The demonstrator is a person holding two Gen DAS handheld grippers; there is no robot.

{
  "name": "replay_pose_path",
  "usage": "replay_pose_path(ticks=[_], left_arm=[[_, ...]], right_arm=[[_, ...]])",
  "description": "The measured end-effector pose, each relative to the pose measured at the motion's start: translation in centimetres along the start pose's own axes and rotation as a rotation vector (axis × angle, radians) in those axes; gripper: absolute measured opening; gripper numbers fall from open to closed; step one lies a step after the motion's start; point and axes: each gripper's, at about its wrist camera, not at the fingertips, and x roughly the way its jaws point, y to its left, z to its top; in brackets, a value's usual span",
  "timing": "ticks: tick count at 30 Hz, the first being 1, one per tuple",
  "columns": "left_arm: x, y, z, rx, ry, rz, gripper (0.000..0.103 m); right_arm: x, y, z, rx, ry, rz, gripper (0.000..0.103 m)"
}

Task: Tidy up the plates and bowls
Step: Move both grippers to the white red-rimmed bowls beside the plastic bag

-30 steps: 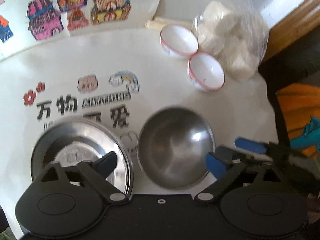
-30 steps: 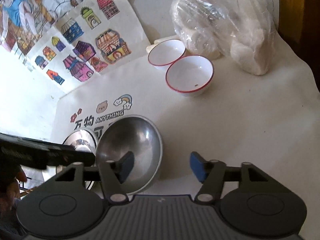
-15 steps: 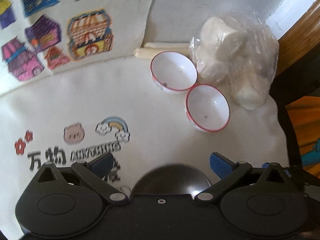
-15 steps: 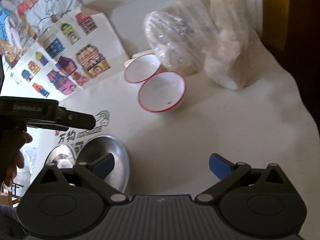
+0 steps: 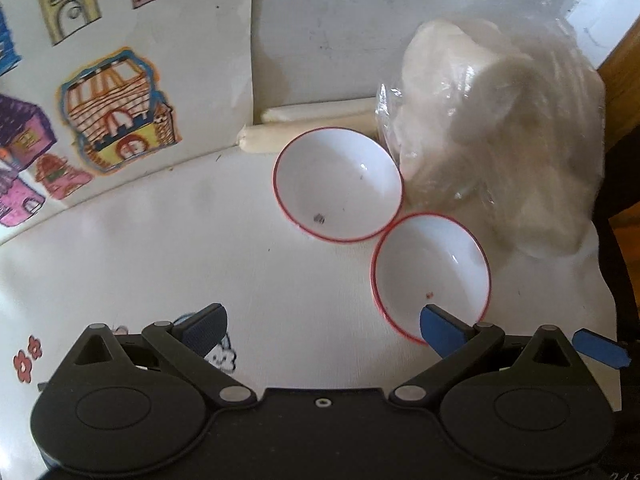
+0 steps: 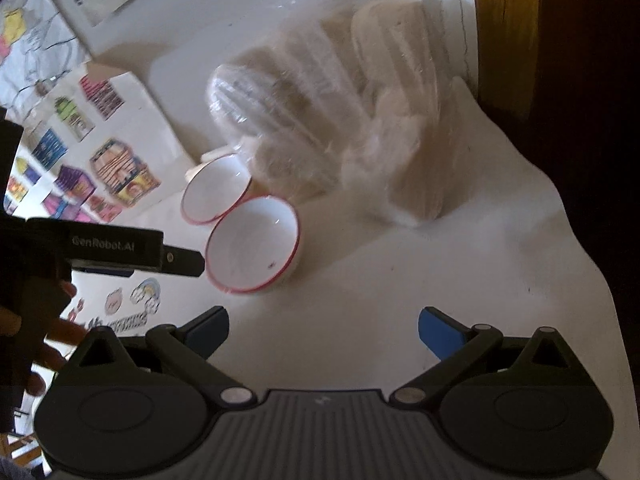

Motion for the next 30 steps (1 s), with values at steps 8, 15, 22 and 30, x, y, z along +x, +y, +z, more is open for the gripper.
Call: replay_pose_path(ticks=[8, 15, 22, 30], left_arm=[[1.9, -0.7, 0.9, 0.021, 0.012, 0.052, 0.102], [3.2, -0.6, 1.0, 0.011, 0.042, 0.064, 0.102], [4.6, -0.7, 1.1, -0.001, 0.068, 0.066, 0.102], [5.4, -1.6, 0.7, 0.003, 0.068, 0.05, 0.094]], right_arm=[[2.1, -1.0, 1.5, 0.074, -0.008, -0.018, 0.103], [3.6, -0.4, 1.9, 0.042, 0.006, -0.027, 0.103], [4.8, 0.1, 2.1, 0.013, 0.023, -0.033, 0.089], [6.0, 0.8, 2.6, 0.009, 0.043, 0.001, 0.066]])
